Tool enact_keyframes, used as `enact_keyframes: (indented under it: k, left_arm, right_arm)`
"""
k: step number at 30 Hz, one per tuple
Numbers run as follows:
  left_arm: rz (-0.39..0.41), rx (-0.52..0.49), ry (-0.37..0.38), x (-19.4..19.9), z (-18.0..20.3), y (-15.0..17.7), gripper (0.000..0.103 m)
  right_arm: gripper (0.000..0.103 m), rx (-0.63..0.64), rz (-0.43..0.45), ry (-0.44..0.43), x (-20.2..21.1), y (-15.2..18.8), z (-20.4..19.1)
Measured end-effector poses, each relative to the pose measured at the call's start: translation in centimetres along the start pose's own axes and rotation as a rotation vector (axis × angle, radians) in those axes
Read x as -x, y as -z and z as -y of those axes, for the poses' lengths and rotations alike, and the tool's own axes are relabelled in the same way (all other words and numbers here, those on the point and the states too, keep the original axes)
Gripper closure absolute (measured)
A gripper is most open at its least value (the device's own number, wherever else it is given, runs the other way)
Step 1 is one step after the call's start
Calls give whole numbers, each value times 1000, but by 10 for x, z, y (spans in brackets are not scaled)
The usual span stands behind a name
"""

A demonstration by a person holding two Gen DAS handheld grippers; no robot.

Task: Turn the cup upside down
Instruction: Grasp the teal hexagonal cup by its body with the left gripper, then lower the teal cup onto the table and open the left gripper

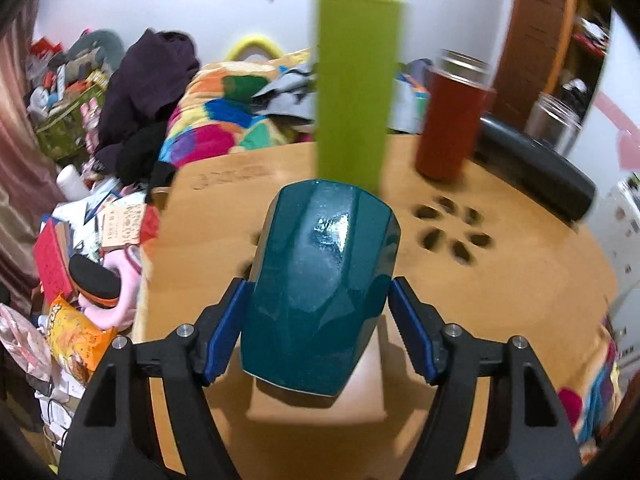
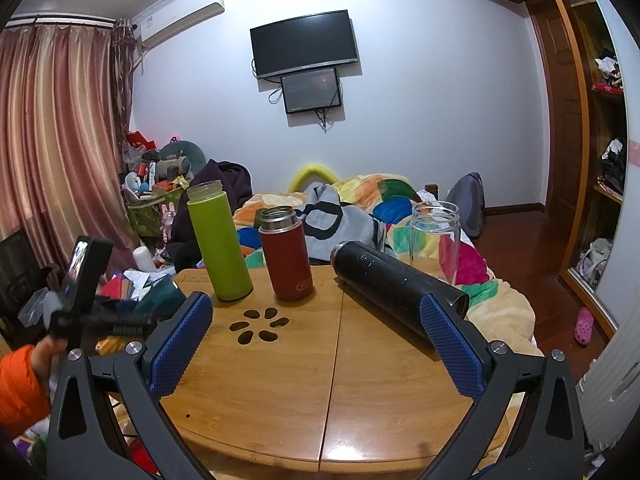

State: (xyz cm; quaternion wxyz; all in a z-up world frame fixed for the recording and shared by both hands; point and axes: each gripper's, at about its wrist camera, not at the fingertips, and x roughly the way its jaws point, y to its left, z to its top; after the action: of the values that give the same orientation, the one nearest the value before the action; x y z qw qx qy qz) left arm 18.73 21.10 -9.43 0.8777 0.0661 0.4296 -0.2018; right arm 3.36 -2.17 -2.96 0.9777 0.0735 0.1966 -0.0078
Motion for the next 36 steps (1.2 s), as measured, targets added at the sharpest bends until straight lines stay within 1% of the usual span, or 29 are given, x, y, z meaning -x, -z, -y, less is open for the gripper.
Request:
enact_keyframes:
  k: [3,8,12,16,18,19,21,23,26,29,33,36]
  left_arm:
    - [24,-62,23,8,33,9,32]
    - [37,-116,115,13,82,14,32]
    - [60,-155,129,15,113,18,32]
    - [61,-145,135,15,127,21,32]
    - [59,-147,120,14,127,20,32]
    - [53,-151,118,13,128,21,29]
    - [47,-164,130,14,127,24,26]
    - [47,-170,144,17,127,27,25]
    - [72,-160,180,32,121,31,25]
    - [109,-149,190,48,109,37,25]
    - [153,-108,167,67,82,45,25]
    - [184,-64,124,79,58,51,25]
  right_arm:
    - [0,2,0,2,4,1,1]
    - [0,5,1,21,11,7,6]
    - [0,-1,-6,26,13,12,10]
    - [0,-2,-17,26,12,14,11]
    - [0,-4,-20,22,12,15,11]
    - [0,-4,-21,20,11,15,10]
    - [0,-3,-23,18,11,15,9]
    - [0,-2,-28,15,9,16,8]
    - [0,2,-38,7,5,16,6]
    - [0,14,-49,-2,1,18,1]
    - [0,39,-68,-18,-6,23,-9]
    - [0,51,-89,-40,-14,26,-19]
